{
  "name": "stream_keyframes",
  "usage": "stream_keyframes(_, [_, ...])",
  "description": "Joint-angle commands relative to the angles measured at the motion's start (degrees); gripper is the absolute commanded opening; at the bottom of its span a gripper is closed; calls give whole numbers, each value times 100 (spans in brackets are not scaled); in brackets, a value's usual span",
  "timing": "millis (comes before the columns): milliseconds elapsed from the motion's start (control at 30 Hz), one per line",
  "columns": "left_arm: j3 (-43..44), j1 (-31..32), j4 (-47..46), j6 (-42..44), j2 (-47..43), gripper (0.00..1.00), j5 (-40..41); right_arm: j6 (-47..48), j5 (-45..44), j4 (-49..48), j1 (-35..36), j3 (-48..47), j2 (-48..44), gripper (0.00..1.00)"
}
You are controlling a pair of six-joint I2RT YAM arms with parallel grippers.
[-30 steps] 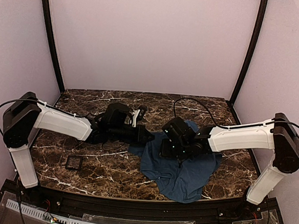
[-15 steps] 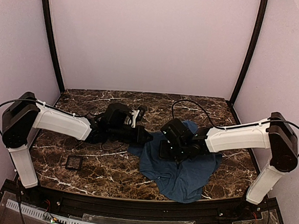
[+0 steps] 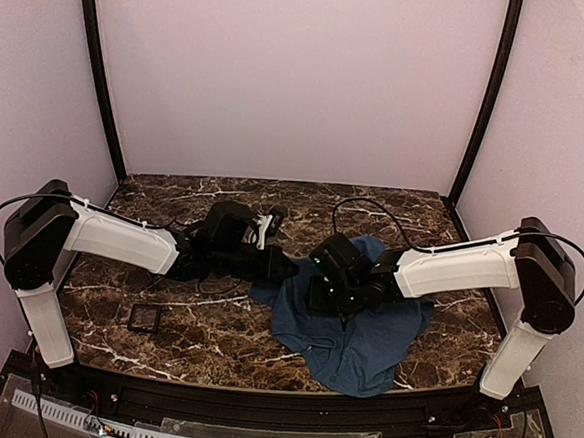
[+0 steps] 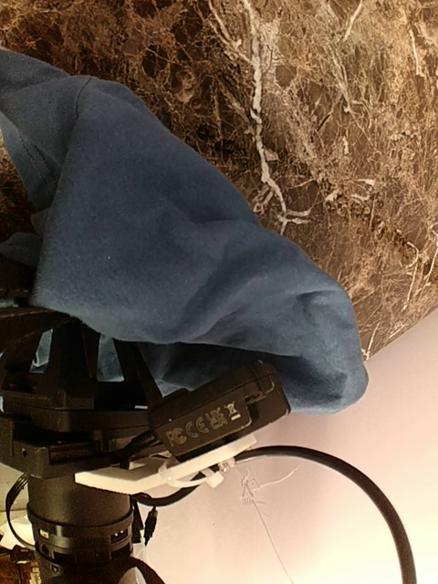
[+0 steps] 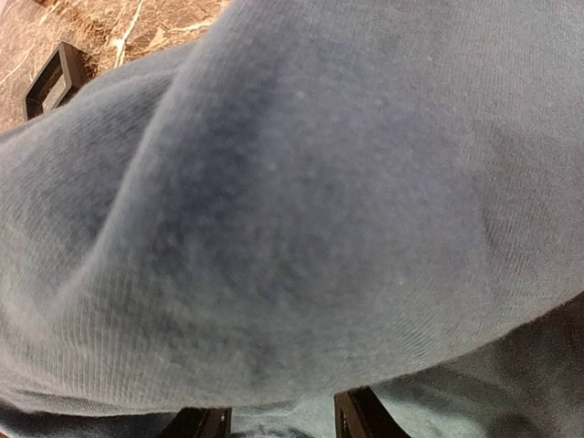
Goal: Remove the brooch from the garment
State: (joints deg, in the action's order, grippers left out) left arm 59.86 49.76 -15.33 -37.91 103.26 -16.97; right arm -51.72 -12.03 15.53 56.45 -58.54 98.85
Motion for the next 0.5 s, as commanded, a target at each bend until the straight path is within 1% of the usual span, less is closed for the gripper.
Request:
stream_keyframes(0, [5, -16, -118, 52, -256, 1, -76, -22, -42, -49, 60, -179, 125, 36])
stream_keyframes(200, [1, -18, -128, 39, -265, 1, -50, -39, -150, -19, 55, -151, 27, 20])
stream_keyframes(400, [12, -11, -115, 38, -262, 1, -13, -74, -256, 53, 58, -102, -82, 9])
stream_keyframes(467, [19, -14, -111, 43, -263, 1, -9, -89, -269, 71, 60, -95, -85, 3])
